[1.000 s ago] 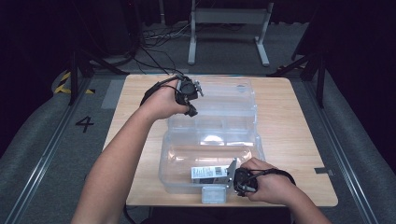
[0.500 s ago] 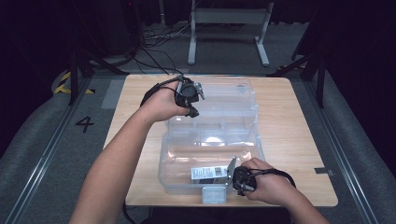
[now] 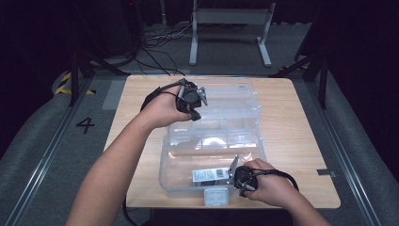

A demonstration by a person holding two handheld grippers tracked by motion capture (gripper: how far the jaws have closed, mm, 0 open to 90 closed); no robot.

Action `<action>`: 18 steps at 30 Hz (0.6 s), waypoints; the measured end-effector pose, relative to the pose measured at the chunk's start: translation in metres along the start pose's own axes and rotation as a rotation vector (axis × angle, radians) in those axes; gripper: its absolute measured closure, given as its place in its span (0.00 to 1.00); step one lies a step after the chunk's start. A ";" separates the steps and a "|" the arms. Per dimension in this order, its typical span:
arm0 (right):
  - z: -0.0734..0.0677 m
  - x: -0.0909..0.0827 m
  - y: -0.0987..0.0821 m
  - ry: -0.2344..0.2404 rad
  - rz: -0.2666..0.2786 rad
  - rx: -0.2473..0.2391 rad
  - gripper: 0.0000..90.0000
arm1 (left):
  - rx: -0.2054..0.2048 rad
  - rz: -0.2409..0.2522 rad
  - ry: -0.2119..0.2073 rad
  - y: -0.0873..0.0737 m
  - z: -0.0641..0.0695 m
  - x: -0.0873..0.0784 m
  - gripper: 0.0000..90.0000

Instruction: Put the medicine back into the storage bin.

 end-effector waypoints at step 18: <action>0.000 0.002 0.003 -0.042 -0.012 0.031 0.94 | 0.013 -0.033 -0.003 0.004 0.015 -0.010 0.99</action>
Point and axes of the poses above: each handheld gripper's, and its own axes: x roughly forward along the jaws, y roughly out of its top, z roughly to its right, the point moved 4 cm from there along x, roughly forward along the jaws, and after that the axes turned 4 degrees about -y, right-handed, at the moved point
